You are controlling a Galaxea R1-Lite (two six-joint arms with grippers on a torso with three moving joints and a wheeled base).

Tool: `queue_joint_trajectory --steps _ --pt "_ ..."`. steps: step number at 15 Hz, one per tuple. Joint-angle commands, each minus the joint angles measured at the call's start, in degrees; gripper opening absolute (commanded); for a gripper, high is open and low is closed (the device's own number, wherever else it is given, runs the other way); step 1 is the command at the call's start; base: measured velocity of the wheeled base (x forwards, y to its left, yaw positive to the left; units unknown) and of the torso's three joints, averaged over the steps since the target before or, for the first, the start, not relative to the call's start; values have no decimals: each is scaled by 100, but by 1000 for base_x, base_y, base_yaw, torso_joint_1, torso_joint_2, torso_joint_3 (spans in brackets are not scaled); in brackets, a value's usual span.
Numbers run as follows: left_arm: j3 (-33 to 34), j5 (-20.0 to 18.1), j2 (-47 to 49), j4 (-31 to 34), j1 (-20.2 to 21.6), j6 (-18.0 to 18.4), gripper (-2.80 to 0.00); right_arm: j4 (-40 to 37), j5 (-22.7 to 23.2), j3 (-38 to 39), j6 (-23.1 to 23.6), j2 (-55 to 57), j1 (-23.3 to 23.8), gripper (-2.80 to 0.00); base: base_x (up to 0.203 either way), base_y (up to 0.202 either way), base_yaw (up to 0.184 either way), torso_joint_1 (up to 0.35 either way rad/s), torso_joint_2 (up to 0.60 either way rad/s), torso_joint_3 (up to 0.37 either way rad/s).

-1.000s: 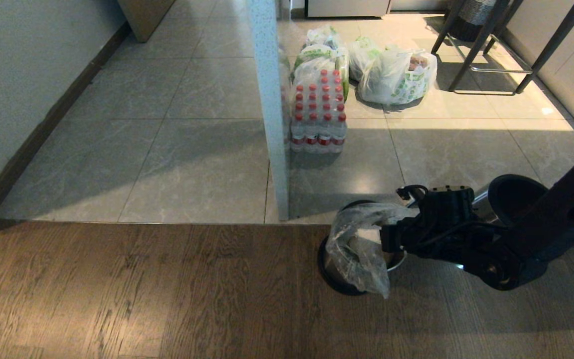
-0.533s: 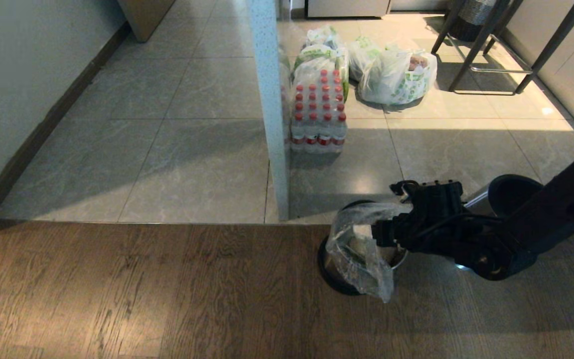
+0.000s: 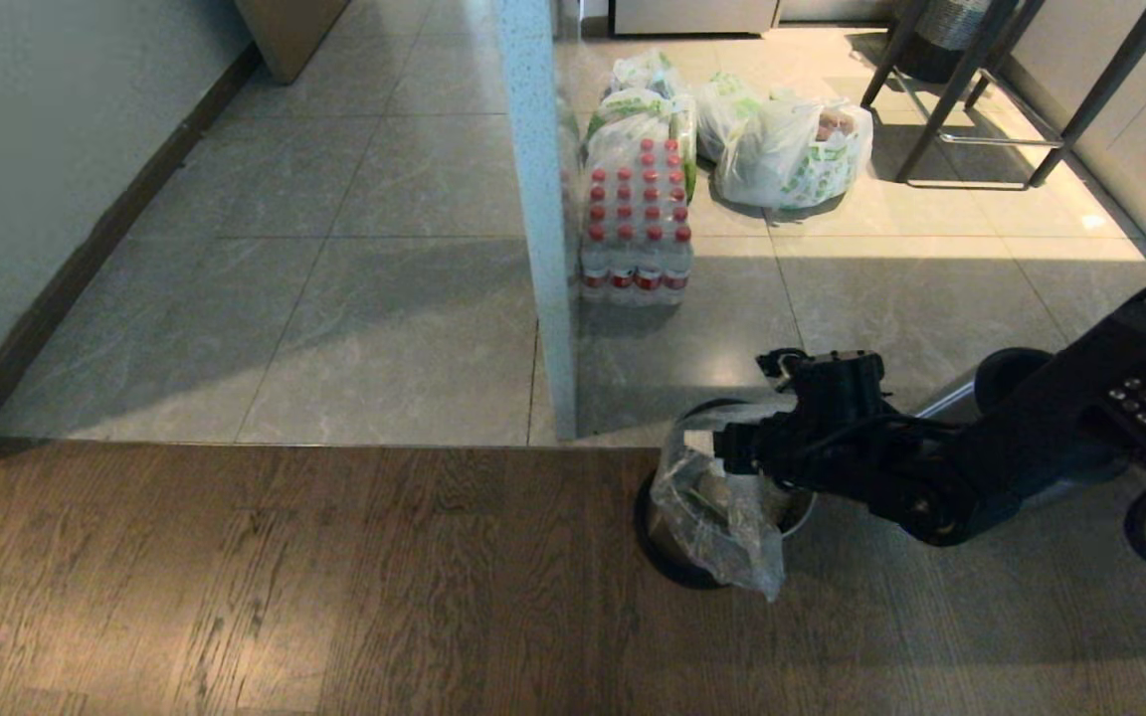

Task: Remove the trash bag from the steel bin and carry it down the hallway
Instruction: Pick up the trash bag

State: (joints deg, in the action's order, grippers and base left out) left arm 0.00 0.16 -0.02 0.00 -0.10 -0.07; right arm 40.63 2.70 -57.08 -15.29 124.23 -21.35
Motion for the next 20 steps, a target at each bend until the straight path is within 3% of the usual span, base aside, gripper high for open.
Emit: queue_joint_trajectory --steps 1,12,13,20 --pt "2 2 2 0 1 -1 -280 21 -301 -292 5 329 -119 0 0 0 0 0 0 0" --pt "9 2 2 0 1 -1 -280 -64 -439 -822 371 884 -203 0 0 0 0 0 0 0" --pt "9 2 2 0 1 -1 -280 -60 -450 -817 369 898 -203 -280 0 0 0 0 0 0" --pt "9 2 2 0 1 -1 -280 -20 -507 -782 519 870 -203 -280 0 0 0 0 0 0"
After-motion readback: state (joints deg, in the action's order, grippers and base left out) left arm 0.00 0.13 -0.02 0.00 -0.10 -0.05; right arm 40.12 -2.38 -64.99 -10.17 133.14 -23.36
